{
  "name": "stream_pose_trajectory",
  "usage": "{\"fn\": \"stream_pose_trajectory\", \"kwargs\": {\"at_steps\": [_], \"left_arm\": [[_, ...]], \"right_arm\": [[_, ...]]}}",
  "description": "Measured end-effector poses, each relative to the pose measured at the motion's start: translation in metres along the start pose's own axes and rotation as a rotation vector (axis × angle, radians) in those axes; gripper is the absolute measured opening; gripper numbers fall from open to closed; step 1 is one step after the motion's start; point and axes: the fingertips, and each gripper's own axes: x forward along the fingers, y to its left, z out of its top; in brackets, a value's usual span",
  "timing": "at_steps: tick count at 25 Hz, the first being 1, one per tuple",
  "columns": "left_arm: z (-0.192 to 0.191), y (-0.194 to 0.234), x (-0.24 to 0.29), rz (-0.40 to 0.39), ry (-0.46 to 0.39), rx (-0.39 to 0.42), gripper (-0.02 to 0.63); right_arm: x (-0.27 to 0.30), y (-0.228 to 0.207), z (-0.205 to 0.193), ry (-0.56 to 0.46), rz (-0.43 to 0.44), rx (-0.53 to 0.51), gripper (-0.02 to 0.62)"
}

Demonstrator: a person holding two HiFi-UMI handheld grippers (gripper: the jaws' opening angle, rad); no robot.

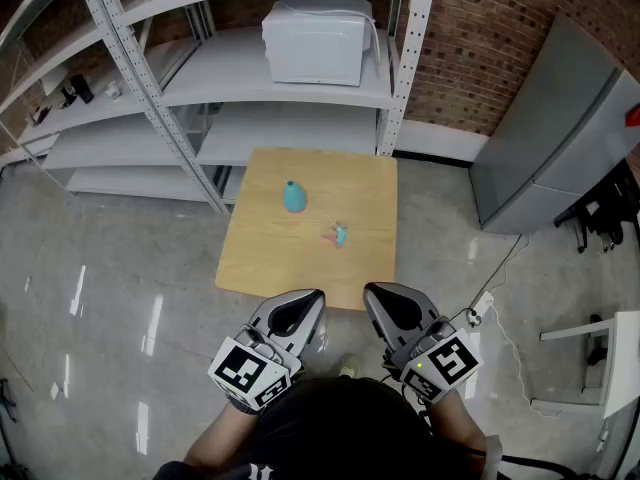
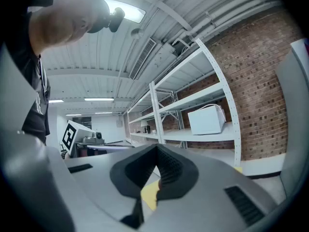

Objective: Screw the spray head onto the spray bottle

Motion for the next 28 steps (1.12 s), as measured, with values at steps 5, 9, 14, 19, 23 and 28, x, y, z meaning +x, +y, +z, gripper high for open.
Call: {"fn": "stream_pose_trajectory", "kwargs": {"at_steps": [5,9,14,19,23,28], "left_arm": [[-0.005,-0.002,0.009,0.014,0.004,-0.004,0.003],[-0.008,-0.005,0.016,0.027,0.014,-0.005,0.003],[-0.017,-0.002,0.028,0.051,0.042,-0.013,0.003],[-0.023,0.004,0.037,0.079,0.066,-0.016,0.003],[-0.021,0.009,0.044,0.097,0.077,-0.004,0.003],[-0.022,0.032,0.046,0.138,0.098,-0.021,0.003]], "right_arm": [[-0.004,-0.008,-0.003,0.009,0.013,0.010,0.002],[-0.005,-0.016,-0.005,0.012,0.028,0.018,0.002],[-0.004,-0.028,-0.010,0.013,0.045,0.036,0.002],[-0.002,-0.044,-0.021,0.015,0.050,0.066,0.000],[0.006,-0.053,-0.019,0.001,0.067,0.082,0.002],[0.029,-0.060,-0.026,0.027,0.096,0.115,0.002]]}}
